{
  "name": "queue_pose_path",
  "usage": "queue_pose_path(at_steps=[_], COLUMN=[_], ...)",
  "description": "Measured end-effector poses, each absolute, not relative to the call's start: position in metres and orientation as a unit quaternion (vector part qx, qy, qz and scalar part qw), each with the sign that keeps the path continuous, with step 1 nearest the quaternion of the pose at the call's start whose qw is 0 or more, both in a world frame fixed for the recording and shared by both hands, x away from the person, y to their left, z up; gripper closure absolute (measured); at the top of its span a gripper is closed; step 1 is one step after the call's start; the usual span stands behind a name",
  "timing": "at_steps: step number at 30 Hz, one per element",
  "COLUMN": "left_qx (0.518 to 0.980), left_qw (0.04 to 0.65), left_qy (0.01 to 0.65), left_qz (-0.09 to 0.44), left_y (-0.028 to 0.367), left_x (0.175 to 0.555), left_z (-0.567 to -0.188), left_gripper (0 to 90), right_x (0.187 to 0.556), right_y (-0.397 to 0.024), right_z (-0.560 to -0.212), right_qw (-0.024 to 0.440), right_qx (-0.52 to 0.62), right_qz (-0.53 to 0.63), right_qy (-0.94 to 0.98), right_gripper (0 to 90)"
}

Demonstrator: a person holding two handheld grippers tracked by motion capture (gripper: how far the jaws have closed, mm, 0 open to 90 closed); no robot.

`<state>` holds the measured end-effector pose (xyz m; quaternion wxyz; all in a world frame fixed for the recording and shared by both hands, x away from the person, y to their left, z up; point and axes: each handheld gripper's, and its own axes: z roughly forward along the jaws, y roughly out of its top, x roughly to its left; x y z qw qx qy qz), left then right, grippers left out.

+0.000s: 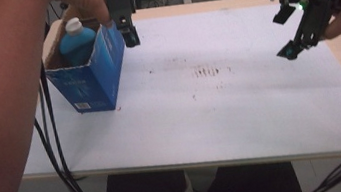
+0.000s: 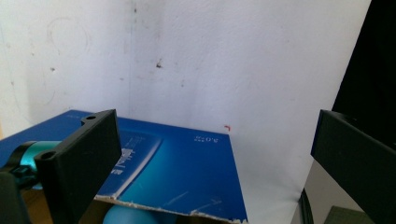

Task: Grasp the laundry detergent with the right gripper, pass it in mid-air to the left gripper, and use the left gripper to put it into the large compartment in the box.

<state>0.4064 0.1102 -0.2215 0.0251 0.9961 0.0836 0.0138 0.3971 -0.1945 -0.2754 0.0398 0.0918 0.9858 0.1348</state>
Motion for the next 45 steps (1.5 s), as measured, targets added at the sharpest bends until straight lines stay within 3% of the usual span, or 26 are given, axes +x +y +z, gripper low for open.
queue_pose_path(at_steps=[11,22,45], left_qx=[0.997,0.998,0.998], left_qw=[0.026,0.022,0.023], left_qy=[0.067,0.065,0.061], left_qz=[0.012,-0.003,-0.003], left_y=[0.107,0.096,0.089], left_x=[0.403,0.424,0.421], left_z=[-0.223,-0.235,-0.226], left_gripper=[1.6,1.6,1.6], right_x=[0.387,0.403,0.405], right_y=[-0.187,-0.181,-0.183], right_z=[-0.270,-0.279,-0.280], right_qw=[0.045,0.032,0.029], right_qx=[0.098,0.081,0.087], right_qz=[0.138,0.117,0.108], right_qy=[0.985,0.989,0.990], right_gripper=[1.9,1.9,1.9])
